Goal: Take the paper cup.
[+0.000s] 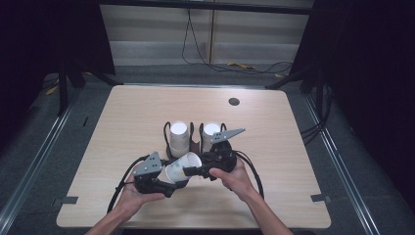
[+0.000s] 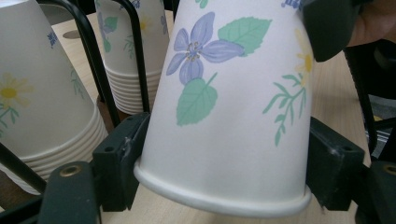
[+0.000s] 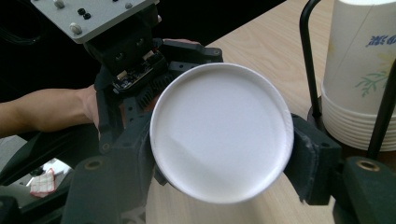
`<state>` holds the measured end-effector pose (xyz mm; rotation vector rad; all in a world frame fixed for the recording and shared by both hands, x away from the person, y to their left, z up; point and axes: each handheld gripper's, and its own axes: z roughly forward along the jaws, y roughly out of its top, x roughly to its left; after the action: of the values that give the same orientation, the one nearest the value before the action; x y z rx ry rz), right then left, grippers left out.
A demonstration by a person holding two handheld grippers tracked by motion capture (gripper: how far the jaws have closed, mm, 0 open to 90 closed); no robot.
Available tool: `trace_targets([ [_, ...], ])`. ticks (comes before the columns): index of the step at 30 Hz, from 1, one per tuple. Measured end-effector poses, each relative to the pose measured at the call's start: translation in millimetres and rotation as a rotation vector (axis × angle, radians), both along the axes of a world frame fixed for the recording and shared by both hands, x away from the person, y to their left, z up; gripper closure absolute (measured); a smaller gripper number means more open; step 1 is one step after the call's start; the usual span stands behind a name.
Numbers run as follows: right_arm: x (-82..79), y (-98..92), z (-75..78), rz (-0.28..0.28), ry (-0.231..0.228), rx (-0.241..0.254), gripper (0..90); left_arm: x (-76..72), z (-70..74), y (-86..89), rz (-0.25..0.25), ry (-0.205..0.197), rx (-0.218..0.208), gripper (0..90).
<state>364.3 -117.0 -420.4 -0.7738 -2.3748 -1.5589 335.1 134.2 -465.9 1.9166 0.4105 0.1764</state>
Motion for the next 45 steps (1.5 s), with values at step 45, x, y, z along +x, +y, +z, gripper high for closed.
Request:
trace_targets([
  [45,-6.8,-10.8,1.4,0.006,-0.082,-0.108,19.4,7.9,10.4,8.6,-0.037,0.145,0.193,26.3],
])
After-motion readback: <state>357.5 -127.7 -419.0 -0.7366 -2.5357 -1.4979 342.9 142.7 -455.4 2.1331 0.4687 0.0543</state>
